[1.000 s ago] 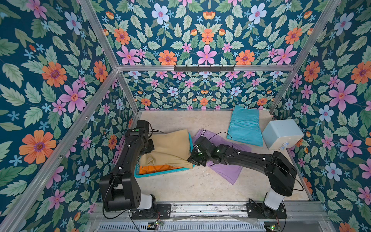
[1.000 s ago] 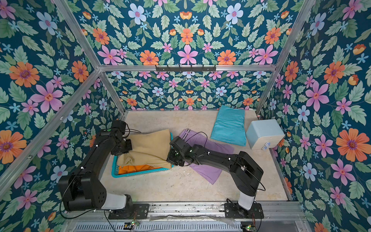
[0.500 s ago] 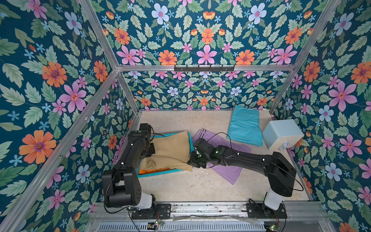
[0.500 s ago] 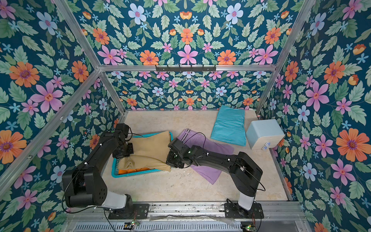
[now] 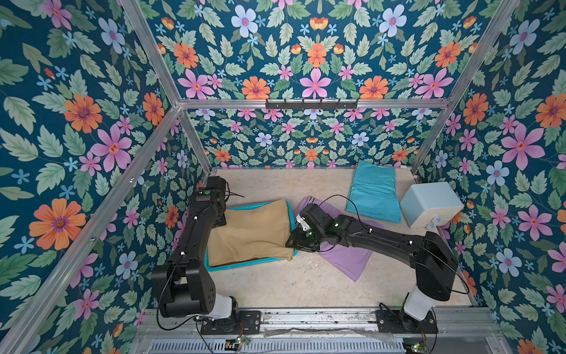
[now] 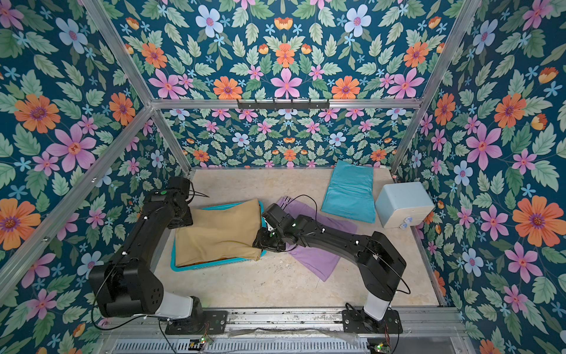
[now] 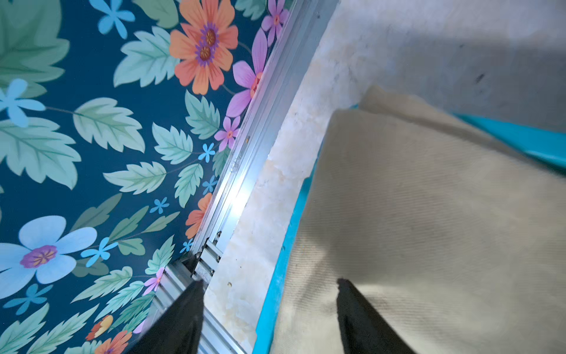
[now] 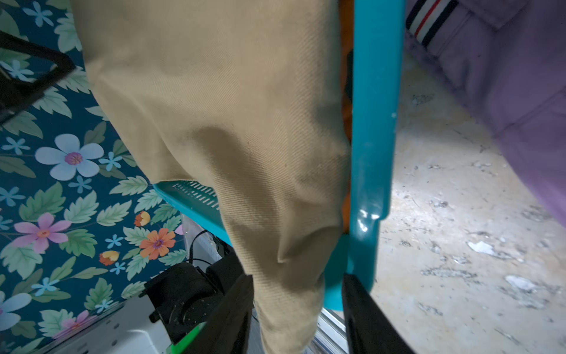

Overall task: Put the folded long pants in the basket
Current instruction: Place the long pant in the basket.

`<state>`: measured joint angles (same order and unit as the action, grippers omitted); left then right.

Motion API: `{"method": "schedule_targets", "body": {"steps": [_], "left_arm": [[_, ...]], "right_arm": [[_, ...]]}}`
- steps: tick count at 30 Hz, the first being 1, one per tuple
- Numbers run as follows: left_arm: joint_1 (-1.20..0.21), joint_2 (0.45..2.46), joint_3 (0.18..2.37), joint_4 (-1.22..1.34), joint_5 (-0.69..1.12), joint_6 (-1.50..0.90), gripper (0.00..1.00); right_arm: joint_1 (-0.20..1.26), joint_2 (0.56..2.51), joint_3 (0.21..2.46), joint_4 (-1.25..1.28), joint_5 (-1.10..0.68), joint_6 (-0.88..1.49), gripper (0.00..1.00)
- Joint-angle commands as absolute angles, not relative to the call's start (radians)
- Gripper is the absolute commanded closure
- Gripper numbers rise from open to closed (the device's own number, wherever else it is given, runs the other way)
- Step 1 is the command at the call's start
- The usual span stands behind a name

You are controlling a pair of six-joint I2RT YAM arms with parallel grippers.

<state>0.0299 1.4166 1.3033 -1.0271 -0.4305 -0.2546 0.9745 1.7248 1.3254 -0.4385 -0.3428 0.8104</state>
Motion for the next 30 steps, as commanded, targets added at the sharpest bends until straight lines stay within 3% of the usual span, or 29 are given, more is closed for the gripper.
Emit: {"method": "schedule_targets", "body": {"steps": [1, 4, 7, 14, 20, 30], "left_arm": [[0.028, 1.356, 1.278, -0.939, -0.16, -0.218, 0.39], [0.026, 1.33, 1.22, -0.863, 0.169, -0.225, 0.53], [0.012, 1.303, 1.122, -0.783, 0.34, -0.253, 0.64], [-0.003, 1.284, 0.985, -0.809, 0.115, -0.294, 0.7], [-0.004, 1.261, 0.994, -0.839, 0.028, -0.323, 0.64], [-0.003, 1.266, 1.023, -0.972, -0.001, -0.367, 0.61]], "right_arm": [[0.947, 1.699, 1.363, -0.58, -0.249, 0.688, 0.48], [0.874, 1.712, 1.411, -0.561, -0.278, 0.691, 0.58], [0.858, 1.807, 1.554, -0.579, -0.298, 0.652, 0.67], [0.853, 2.096, 1.979, -0.751, -0.083, 0.505, 0.47], [0.84, 2.258, 2.238, -0.876, 0.006, 0.416, 0.34], [0.81, 2.375, 2.402, -0.914, -0.157, 0.359, 0.47]]}}
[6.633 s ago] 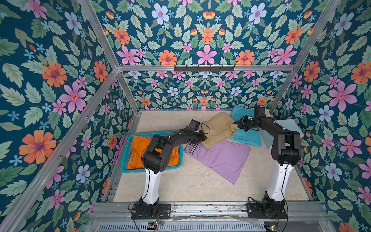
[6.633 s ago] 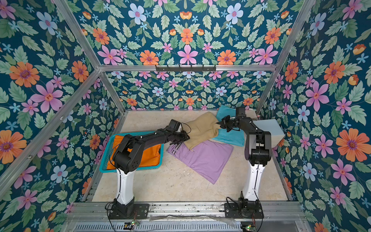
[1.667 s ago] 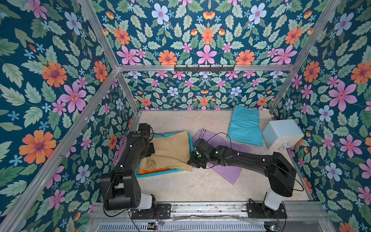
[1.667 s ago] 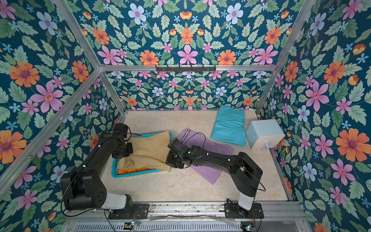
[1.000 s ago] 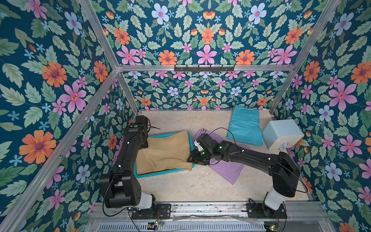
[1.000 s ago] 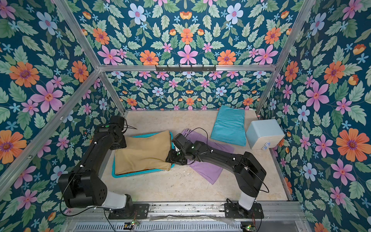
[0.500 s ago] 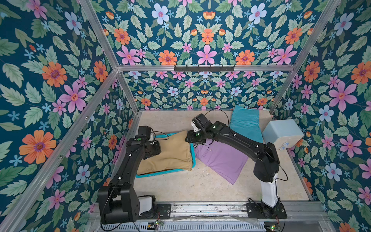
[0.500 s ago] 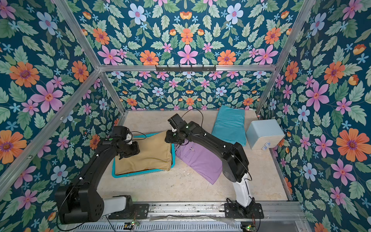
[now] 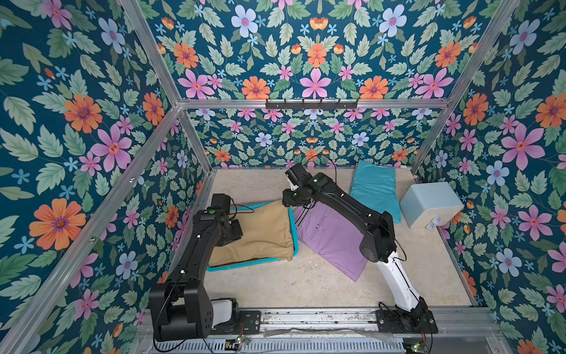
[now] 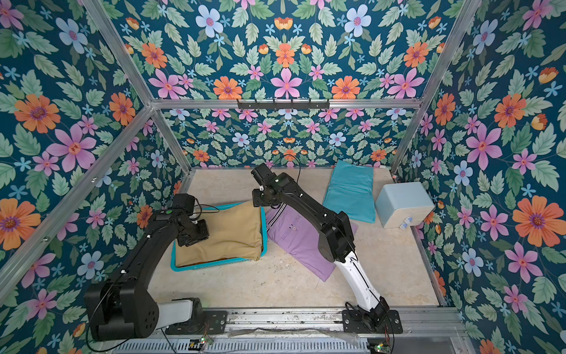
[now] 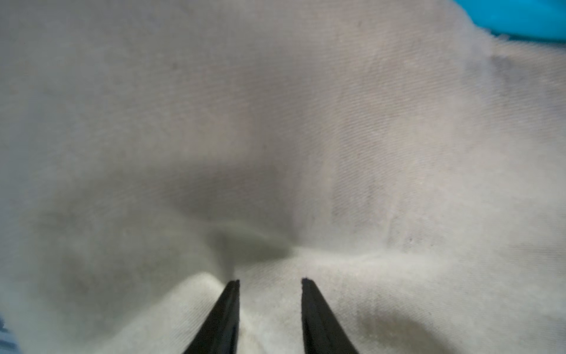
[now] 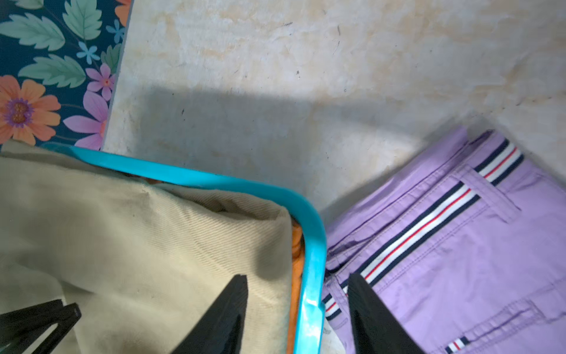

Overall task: Put the folded long pants in the basket
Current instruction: Place the long pant in the basket.

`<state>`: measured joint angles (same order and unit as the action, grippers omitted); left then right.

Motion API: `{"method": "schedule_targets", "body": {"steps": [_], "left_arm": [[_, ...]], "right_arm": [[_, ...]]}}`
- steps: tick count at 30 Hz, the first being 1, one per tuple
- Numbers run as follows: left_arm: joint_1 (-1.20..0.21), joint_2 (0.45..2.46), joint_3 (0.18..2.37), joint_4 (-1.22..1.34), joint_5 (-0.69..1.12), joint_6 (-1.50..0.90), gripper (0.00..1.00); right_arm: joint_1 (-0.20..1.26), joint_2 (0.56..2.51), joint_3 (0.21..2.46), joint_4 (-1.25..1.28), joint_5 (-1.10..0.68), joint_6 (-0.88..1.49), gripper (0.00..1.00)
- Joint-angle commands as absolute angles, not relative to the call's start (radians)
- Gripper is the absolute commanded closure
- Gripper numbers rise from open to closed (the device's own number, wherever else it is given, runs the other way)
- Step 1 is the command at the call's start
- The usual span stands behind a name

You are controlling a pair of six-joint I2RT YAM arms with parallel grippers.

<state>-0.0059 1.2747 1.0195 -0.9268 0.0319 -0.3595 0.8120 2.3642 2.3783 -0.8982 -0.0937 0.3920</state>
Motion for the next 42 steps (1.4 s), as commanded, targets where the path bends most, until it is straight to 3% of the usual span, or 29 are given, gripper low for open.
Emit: {"method": "schedule_targets", "body": {"steps": [1, 8, 14, 26, 30, 42], "left_arm": [[-0.003, 1.265, 1.022, -0.978, -0.002, -0.36, 0.61], [-0.004, 1.249, 0.999, -0.981, -0.012, -0.344, 0.61], [-0.004, 1.232, 0.983, -0.963, -0.009, -0.342, 0.59], [-0.005, 1.229, 0.973, -0.956, -0.016, -0.341, 0.59], [-0.005, 1.235, 0.973, -0.954, -0.009, -0.341, 0.58], [-0.006, 1.203, 0.963, -0.962, -0.025, -0.344, 0.56]], "right_arm": [[0.806, 2.381, 2.408, -0.911, -0.184, 0.357, 0.49], [0.796, 2.422, 2.45, -0.914, -0.247, 0.371, 0.51], [0.792, 2.442, 2.461, -0.924, -0.244, 0.353, 0.45], [0.778, 2.46, 2.466, -0.894, -0.301, 0.341, 0.77], [0.777, 2.466, 2.499, -0.895, -0.323, 0.332, 0.99], [0.742, 2.468, 2.495, -0.861, -0.255, 0.359, 1.0]]}}
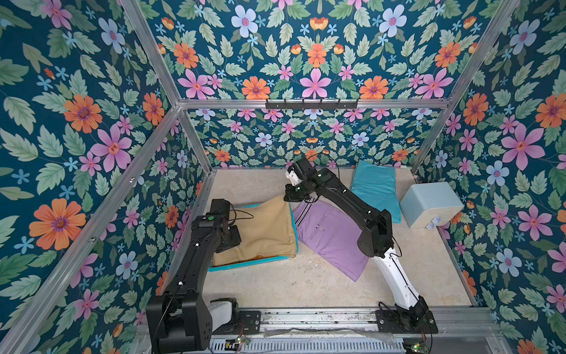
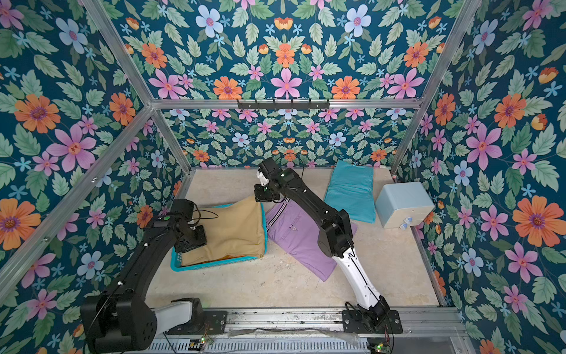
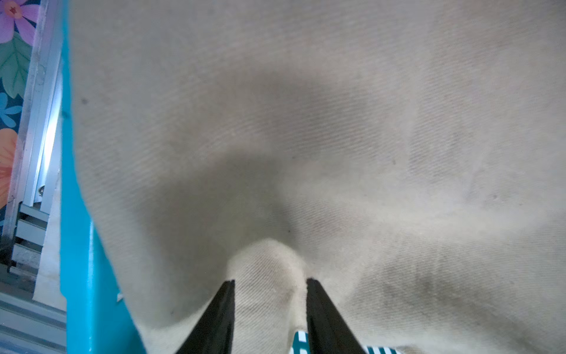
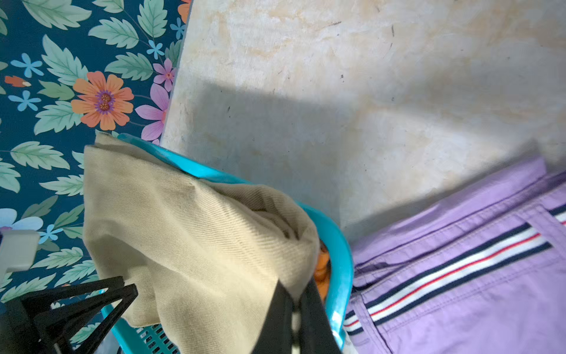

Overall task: Put the folded long pants in the basket
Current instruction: Place the long pant in the basket.

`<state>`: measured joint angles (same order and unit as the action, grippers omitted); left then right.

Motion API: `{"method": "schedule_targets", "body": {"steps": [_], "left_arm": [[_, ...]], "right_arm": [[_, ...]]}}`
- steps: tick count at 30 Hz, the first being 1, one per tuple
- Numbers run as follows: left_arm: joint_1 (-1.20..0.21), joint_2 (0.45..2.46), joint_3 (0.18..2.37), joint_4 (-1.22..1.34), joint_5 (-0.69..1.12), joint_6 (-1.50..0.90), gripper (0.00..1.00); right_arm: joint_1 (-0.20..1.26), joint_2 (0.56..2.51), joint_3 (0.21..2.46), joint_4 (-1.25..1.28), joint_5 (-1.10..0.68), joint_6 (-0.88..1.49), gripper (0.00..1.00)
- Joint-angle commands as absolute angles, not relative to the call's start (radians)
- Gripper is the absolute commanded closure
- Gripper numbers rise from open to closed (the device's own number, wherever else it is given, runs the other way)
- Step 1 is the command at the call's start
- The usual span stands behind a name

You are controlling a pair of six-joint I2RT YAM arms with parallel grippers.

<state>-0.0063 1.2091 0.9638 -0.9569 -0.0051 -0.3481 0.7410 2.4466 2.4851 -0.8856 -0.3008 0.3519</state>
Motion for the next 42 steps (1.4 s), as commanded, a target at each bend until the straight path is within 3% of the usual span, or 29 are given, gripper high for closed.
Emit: {"method": "schedule_targets", "body": {"steps": [1, 5, 7, 10, 16, 30, 38, 41, 42], "left_arm": [[-0.007, 1.199, 0.963, -0.963, -0.025, -0.344, 0.57], [-0.009, 1.186, 0.979, -0.978, -0.061, -0.354, 0.53], [-0.006, 1.175, 1.007, -1.006, -0.12, -0.364, 0.42], [-0.008, 1.159, 1.052, -1.062, -0.198, -0.384, 0.38], [-0.007, 1.17, 1.089, -1.162, -0.175, -0.435, 0.36], [-0.005, 1.178, 0.961, -1.189, -0.195, -0.597, 0.44], [-0.006, 1.235, 0.881, -1.122, -0.198, -0.604, 0.47], [-0.006, 1.252, 0.879, -1.123, -0.204, -0.607, 0.55], [-0.006, 1.25, 0.886, -1.123, -0.214, -0.611, 0.63]], "right_arm": [[0.742, 2.477, 2.502, -0.862, -0.249, 0.357, 1.0], [0.739, 2.487, 2.503, -0.85, -0.263, 0.372, 0.98], [0.741, 2.47, 2.486, -0.839, -0.271, 0.38, 0.82], [0.741, 2.422, 2.43, -0.811, -0.263, 0.383, 0.66], [0.741, 2.329, 2.321, -0.792, -0.238, 0.39, 0.48], [0.782, 2.037, 1.893, -0.573, -0.321, 0.422, 0.45], [0.783, 2.039, 1.905, -0.575, -0.356, 0.423, 0.45], [0.784, 2.046, 1.9, -0.566, -0.364, 0.433, 0.45], [0.783, 2.049, 1.901, -0.567, -0.365, 0.434, 0.45]]}}
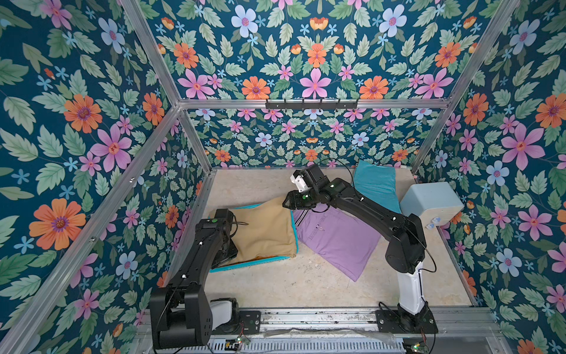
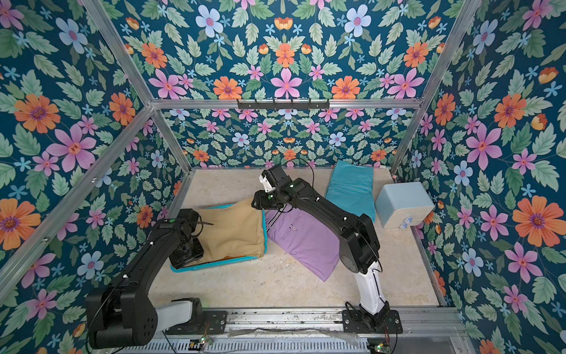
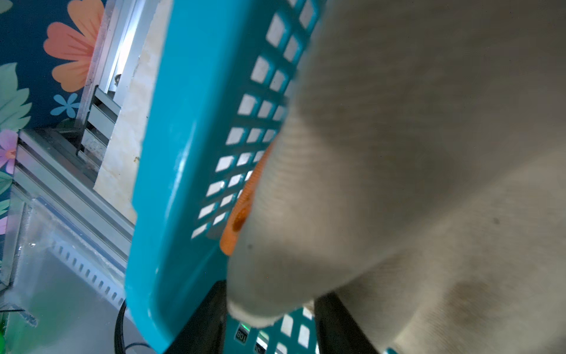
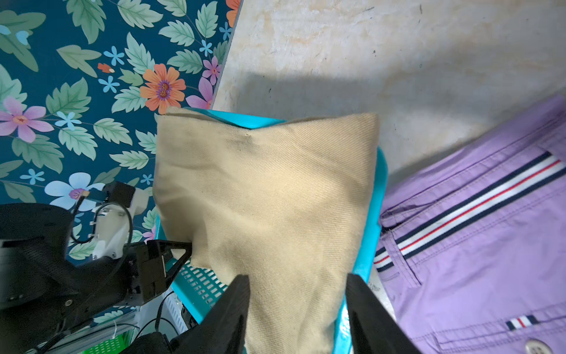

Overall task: Put the folded long pants in the basket
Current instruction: Place the long pant in the basket.

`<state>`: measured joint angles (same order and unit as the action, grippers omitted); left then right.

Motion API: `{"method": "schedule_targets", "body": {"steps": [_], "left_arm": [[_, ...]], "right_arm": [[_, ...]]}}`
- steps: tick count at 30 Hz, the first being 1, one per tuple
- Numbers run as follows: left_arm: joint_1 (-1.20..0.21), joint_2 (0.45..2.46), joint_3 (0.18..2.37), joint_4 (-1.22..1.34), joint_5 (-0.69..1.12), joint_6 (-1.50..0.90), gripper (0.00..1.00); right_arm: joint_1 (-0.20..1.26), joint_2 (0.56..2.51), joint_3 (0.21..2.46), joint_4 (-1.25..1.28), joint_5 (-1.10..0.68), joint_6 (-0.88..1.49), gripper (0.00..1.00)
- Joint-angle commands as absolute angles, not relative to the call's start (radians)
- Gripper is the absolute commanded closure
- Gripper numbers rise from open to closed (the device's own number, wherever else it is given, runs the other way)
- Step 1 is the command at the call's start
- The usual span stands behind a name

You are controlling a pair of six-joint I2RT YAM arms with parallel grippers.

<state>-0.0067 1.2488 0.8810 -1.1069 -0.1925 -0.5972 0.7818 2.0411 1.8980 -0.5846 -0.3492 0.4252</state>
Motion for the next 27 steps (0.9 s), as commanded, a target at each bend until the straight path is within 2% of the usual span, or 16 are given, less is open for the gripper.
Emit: {"method": "schedule_targets", "body": {"steps": [1, 2, 3, 12, 14, 18, 20, 27], "left_arm": [[-0.006, 1.249, 0.892, -1.123, -0.223, -0.614, 0.76], [-0.006, 1.251, 0.898, -1.124, -0.231, -0.617, 0.9], [-0.006, 1.255, 0.904, -1.127, -0.234, -0.618, 1.0], [-0.01, 1.279, 1.051, -1.323, -0.32, -0.646, 1.0], [-0.05, 1.293, 1.082, -1.384, -0.361, -0.672, 1.0], [-0.107, 1.348, 1.053, -1.4, -0.34, -0.681, 1.0], [-0.126, 1.361, 1.065, -1.419, -0.388, -0.712, 1.0], [-0.126, 1.36, 1.063, -1.422, -0.433, -0.731, 0.98]], "right_arm": [[0.784, 2.053, 1.904, -0.567, -0.365, 0.437, 0.45], [0.786, 2.056, 1.908, -0.573, -0.365, 0.438, 0.45], [0.787, 2.057, 1.908, -0.576, -0.365, 0.437, 0.45], [0.791, 2.059, 1.91, -0.591, -0.36, 0.44, 0.45], [0.793, 2.064, 1.92, -0.604, -0.363, 0.442, 0.45], [0.797, 2.068, 1.933, -0.612, -0.37, 0.447, 0.45], [0.8, 2.073, 1.935, -0.612, -0.374, 0.449, 0.45], [0.815, 2.096, 1.963, -0.653, -0.374, 0.451, 0.45]]}}
